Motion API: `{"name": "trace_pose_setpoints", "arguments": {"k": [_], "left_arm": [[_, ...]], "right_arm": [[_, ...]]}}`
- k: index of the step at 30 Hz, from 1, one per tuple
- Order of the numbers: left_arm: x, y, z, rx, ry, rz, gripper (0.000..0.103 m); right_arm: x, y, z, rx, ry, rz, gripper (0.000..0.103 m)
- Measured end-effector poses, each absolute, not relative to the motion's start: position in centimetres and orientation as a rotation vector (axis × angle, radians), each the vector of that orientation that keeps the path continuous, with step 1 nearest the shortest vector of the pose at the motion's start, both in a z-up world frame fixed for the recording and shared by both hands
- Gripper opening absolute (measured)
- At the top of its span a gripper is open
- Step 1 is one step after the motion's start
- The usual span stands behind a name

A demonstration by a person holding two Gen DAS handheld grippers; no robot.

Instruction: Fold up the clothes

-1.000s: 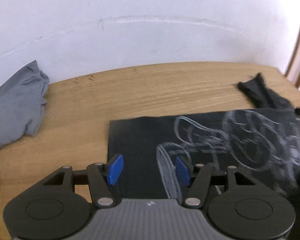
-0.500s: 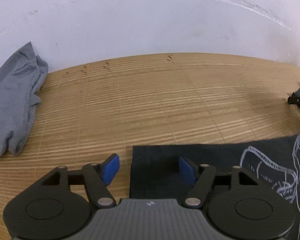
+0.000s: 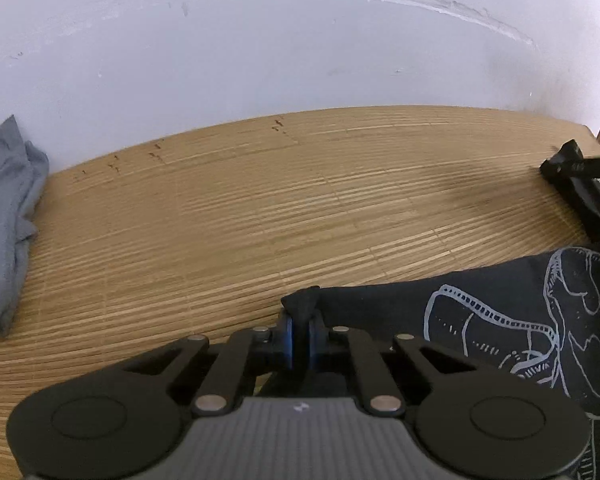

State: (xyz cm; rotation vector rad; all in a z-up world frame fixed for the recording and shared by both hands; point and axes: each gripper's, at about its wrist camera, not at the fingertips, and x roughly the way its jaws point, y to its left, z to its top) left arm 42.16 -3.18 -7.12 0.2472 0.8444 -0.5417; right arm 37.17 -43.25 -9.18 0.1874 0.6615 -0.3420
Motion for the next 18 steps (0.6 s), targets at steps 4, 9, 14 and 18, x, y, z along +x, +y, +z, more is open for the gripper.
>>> {"name": "trace_pose_setpoints", "arguments": {"k": [4,9,14,18], "left_arm": [[40.7,-2.4,-4.9,0.247,0.779,-0.532,0.007],[36.5,-2.0,-1.1,0.348,0.654,-0.567,0.007],[30.4,-0.5,1.7,0.411,0.556,-0.609,0.007],[25.7,0.9,2.0,0.441,0.531,-0.632,0.007]], "right_arm": [[33.6,-44.5,-4.6,0.224,0.519,-0.367,0.007],[24.5,-43.9,2.2,0.23,0.372,-0.372,0.007],[13.1,-40.4,5.2,0.252,0.316,-0.394,0.007],[4.8,-36.6,4.8,0.32,0.318,-0.42,0.007]]}}
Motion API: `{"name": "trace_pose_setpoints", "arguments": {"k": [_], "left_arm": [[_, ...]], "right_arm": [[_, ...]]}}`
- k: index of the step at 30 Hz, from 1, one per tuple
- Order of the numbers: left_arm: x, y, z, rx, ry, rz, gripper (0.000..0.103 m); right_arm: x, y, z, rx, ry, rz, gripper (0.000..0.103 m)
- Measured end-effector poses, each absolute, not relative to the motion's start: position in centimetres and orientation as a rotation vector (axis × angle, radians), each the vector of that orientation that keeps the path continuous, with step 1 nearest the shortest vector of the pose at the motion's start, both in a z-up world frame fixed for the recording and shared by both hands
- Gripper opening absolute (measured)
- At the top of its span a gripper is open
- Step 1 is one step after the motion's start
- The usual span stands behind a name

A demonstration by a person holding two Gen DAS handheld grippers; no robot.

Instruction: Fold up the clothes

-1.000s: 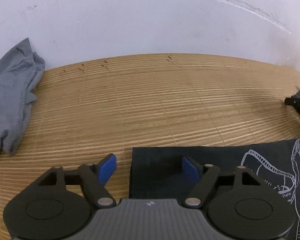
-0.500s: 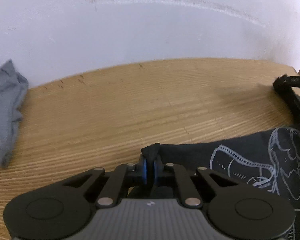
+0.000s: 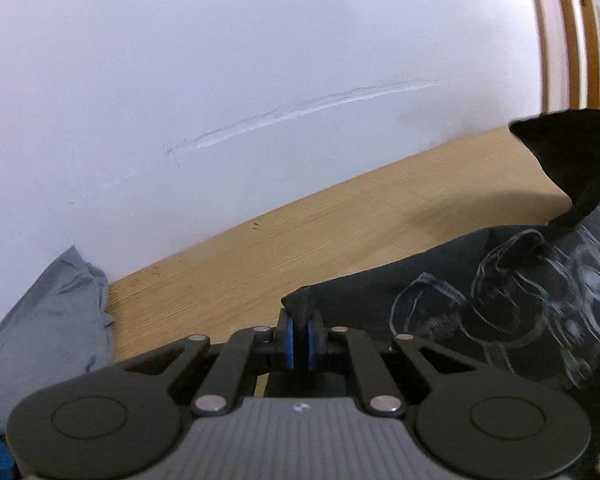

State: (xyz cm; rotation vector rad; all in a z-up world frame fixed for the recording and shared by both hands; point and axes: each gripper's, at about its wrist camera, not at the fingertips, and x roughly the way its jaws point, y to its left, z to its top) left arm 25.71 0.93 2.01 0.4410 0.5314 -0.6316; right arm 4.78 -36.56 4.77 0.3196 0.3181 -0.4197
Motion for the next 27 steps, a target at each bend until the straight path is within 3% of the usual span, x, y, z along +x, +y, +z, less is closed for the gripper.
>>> {"name": "trace_pose_setpoints", "arguments": {"k": [6,11,22,25,27], "left_arm": [[21.4,2.7,0.2,0.488,0.581,-0.657,0.008],[20.6,2.6,-2.6,0.543,0.61,-0.627,0.008],[19.5,3.7,0.4,0.506,0.52,-0.62,0.008],[19.1,3.6,-1.7,0.544,0.578,-0.627,0.008],[19.1,3.6,-3.1,0.538,0.617,-0.628,0.008]], "right_arm": [[-2.1,-33.2,1.4,0.424,0.396,-0.458,0.007],[-2.5,-32.0,-1.1,0.433,0.47,-0.464,0.007],[-4.3,-30.6,3.8,0.385,0.329,-0.372,0.006],[-3.6,-30.7,2.7,0.367,0.447,-0.372,0.011],[-2.0,-31.7,0.7,0.375,0.552,-0.403,0.029]]}}
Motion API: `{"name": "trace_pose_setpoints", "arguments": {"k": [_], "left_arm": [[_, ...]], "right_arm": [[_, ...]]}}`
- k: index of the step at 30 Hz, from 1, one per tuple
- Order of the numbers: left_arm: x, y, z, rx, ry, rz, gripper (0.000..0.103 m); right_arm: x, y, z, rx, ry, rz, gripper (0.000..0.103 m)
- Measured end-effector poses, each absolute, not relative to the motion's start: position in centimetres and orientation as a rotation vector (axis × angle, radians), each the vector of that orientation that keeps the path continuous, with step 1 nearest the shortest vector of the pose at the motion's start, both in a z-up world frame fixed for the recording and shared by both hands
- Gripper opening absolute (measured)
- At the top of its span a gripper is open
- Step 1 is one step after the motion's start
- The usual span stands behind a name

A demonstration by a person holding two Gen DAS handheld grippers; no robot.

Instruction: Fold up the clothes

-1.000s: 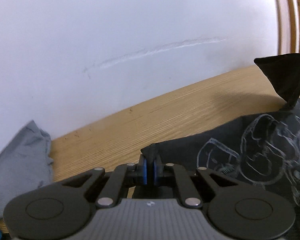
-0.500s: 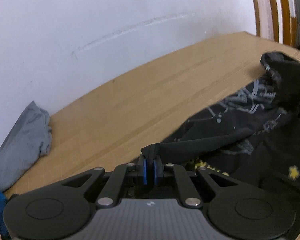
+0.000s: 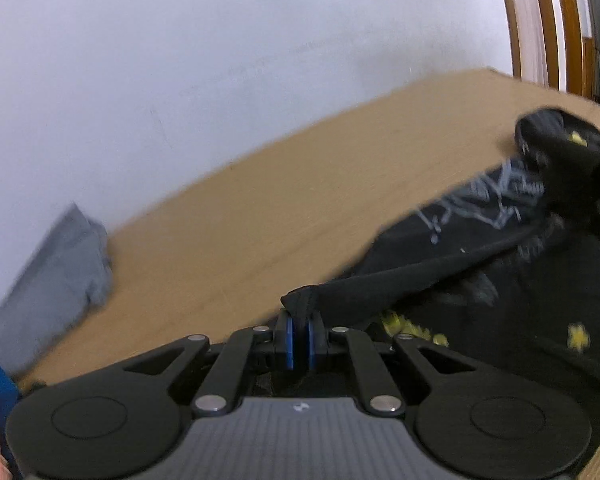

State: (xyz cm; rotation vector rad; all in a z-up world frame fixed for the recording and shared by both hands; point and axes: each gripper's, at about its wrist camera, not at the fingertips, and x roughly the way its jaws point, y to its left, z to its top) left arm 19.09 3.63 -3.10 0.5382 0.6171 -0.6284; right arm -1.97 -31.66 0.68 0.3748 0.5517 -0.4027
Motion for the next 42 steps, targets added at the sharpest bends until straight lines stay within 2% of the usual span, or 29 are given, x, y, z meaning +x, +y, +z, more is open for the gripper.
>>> {"name": "trace_pose_setpoints", "arguments": {"k": [1,2,5,8,10,13,14,16,17,24,28,31,36,38,42], "left_arm": [[19.1,3.6,-3.6,0.533,0.629,-0.627,0.008],[19.1,3.6,-3.8,0.525,0.637,-0.626,0.008],[19.3,3.8,-4.2,0.495,0.658,-0.619,0.008],[19.7,4.0,-4.4,0.469,0.67,-0.612,0.008],[19.7,3.9,-4.9,0.467,0.672,-0.611,0.008],[19.7,3.9,-5.1,0.462,0.667,-0.604,0.008],[19.8,3.9,-5.1,0.461,0.662,-0.599,0.008],[20.2,3.7,-4.8,0.462,0.645,-0.587,0.008],[20.3,3.7,-4.5,0.463,0.631,-0.583,0.008],[21.2,3.4,-1.4,0.483,0.509,-0.574,0.008],[21.4,4.1,-0.9,0.496,0.492,-0.559,0.008],[20.9,4.5,-2.2,0.54,0.546,-0.579,0.01],[18.8,4.7,-6.2,0.567,0.719,-0.603,0.013],[18.0,5.5,-6.4,0.526,0.755,-0.602,0.016],[17.1,7.2,-6.4,0.508,0.781,-0.561,0.019]], "right_arm": [[-1.1,-32.2,-0.4,0.381,0.584,-0.423,0.046],[-0.2,-32.5,-1.1,0.386,0.603,-0.439,0.052],[2.4,-32.4,-2.1,0.378,0.631,-0.46,0.052],[5.3,-31.1,-2.5,0.259,0.68,-0.436,0.062],[7.4,-30.5,-3.5,0.145,0.732,-0.455,0.064],[9.8,-30.4,-5.4,0.039,0.807,-0.466,0.06],[10.5,-30.8,-6.0,0.043,0.839,-0.46,0.04],[11.2,-32.1,-6.4,0.108,0.886,-0.468,0.009],[11.2,-33.0,-6.0,0.168,0.878,-0.483,0.008],[5.4,-36.5,1.1,0.486,0.598,-0.495,0.008],[0.5,-36.5,2.7,0.606,0.525,-0.489,0.008],[-1.6,-36.2,0.8,0.637,0.579,-0.483,0.008],[-1.7,-36.7,-6.9,0.653,0.813,-0.559,0.014],[-2.1,-36.5,-7.1,0.622,0.805,-0.595,0.026],[-2.3,-35.5,-4.8,0.493,0.776,-0.655,0.033]]}}
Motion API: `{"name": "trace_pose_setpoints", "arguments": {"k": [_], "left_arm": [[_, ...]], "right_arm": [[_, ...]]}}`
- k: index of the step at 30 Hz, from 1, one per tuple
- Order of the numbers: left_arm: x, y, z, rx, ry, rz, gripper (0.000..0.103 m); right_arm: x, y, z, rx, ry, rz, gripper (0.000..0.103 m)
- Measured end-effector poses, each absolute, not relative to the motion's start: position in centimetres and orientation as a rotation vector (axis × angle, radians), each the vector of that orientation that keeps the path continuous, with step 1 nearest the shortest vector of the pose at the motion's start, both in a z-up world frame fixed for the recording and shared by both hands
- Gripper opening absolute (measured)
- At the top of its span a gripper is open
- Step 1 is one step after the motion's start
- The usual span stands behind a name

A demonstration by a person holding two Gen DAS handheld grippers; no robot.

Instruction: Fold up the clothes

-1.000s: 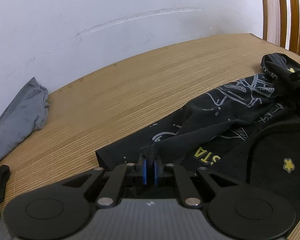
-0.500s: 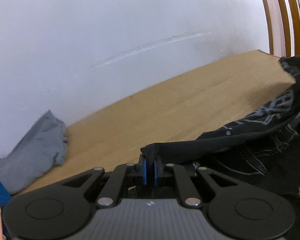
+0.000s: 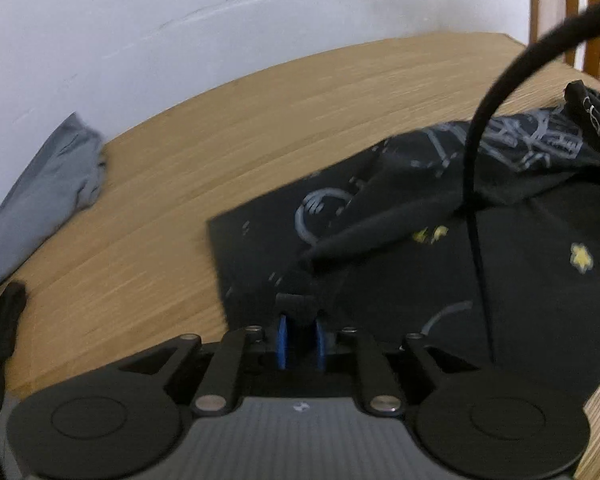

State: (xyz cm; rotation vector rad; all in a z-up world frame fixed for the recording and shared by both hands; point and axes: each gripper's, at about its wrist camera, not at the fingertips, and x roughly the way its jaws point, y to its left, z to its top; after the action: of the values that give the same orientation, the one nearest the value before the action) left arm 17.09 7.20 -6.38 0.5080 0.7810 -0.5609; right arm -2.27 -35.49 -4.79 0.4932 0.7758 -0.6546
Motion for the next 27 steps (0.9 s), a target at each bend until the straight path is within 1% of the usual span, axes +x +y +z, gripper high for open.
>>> {"name": "trace_pose_setpoints", "arguments": {"k": [3,4,5,6,7,13,18,21,22,23,24,25,26,27], "left_arm": [[16.8,8.0,-6.0,0.483,0.784,-0.527,0.018],[16.8,8.3,-5.7,0.469,0.781,-0.521,0.018],[16.9,8.6,-5.5,0.452,0.784,-0.519,0.019],[16.9,8.8,-5.3,0.431,0.794,-0.526,0.019],[16.8,9.0,-5.1,0.409,0.806,-0.534,0.02],[15.4,9.6,-5.7,0.217,0.886,-0.567,0.027],[14.7,10.2,-6.9,0.09,0.909,-0.521,0.028],[14.4,11.0,-6.8,0.014,0.92,-0.507,0.029],[14.4,11.2,-6.8,-0.004,0.923,-0.503,0.029],[14.4,11.4,-6.9,-0.017,0.924,-0.499,0.029],[14.4,11.5,-6.9,-0.024,0.924,-0.495,0.029],[14.4,11.6,-6.9,-0.029,0.923,-0.491,0.029],[14.3,11.7,-6.8,-0.034,0.922,-0.487,0.029],[14.3,11.8,-6.8,-0.036,0.921,-0.484,0.029]], "right_arm": [[-1.6,-33.5,-2.4,0.322,0.708,-0.698,0.034],[-1.3,-32.8,-1.8,0.263,0.683,-0.68,0.038],[-0.6,-31.5,-1.1,0.193,0.663,-0.632,0.046],[0.4,-29.8,-0.6,0.126,0.656,-0.549,0.05],[1.4,-28.2,-0.2,0.065,0.655,-0.452,0.06],[10.6,-16.5,-0.7,-0.209,0.655,0.318,0.059],[17.7,-7.6,-4.0,-0.4,0.68,0.702,0.059],[19.6,-3.6,-5.9,-0.555,0.692,0.822,0.058],[19.7,-2.6,-6.4,-0.601,0.702,0.862,0.057],[19.8,-1.6,-6.8,-0.65,0.729,0.904,0.048],[19.8,-0.8,-7.1,-0.688,0.762,0.931,0.036],[19.9,-0.4,-7.2,-0.714,0.784,0.935,0.013],[19.9,-0.4,-6.9,-0.73,0.767,0.907,0.006],[20.1,-0.7,-6.1,-0.714,0.722,0.85,0.006]]}}
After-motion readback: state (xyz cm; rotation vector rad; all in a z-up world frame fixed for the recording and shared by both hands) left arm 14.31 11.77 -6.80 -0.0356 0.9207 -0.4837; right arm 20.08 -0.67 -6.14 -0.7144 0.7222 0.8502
